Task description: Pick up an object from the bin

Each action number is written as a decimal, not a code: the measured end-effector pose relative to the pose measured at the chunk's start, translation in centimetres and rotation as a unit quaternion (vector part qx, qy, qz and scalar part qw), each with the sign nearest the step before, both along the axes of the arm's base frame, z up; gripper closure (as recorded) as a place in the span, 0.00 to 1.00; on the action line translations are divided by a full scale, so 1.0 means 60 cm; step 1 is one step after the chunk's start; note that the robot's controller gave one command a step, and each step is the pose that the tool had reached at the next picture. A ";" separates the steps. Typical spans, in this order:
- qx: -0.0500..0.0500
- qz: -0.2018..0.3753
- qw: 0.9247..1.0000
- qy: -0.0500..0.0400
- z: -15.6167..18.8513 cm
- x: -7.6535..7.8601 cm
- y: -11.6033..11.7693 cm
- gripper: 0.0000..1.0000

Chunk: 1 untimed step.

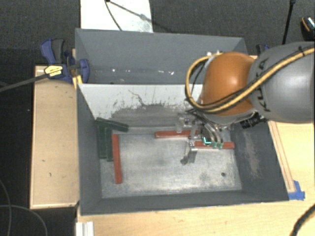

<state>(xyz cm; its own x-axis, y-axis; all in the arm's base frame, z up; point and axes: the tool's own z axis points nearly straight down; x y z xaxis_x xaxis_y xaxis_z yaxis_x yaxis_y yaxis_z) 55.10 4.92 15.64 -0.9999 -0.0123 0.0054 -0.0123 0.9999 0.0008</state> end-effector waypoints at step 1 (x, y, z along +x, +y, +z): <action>-0.001 -0.061 0.998 -0.001 -0.111 0.047 -0.061 0.00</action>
Offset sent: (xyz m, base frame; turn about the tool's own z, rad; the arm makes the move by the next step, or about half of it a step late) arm 0.0283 -0.0347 -0.0638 0.1226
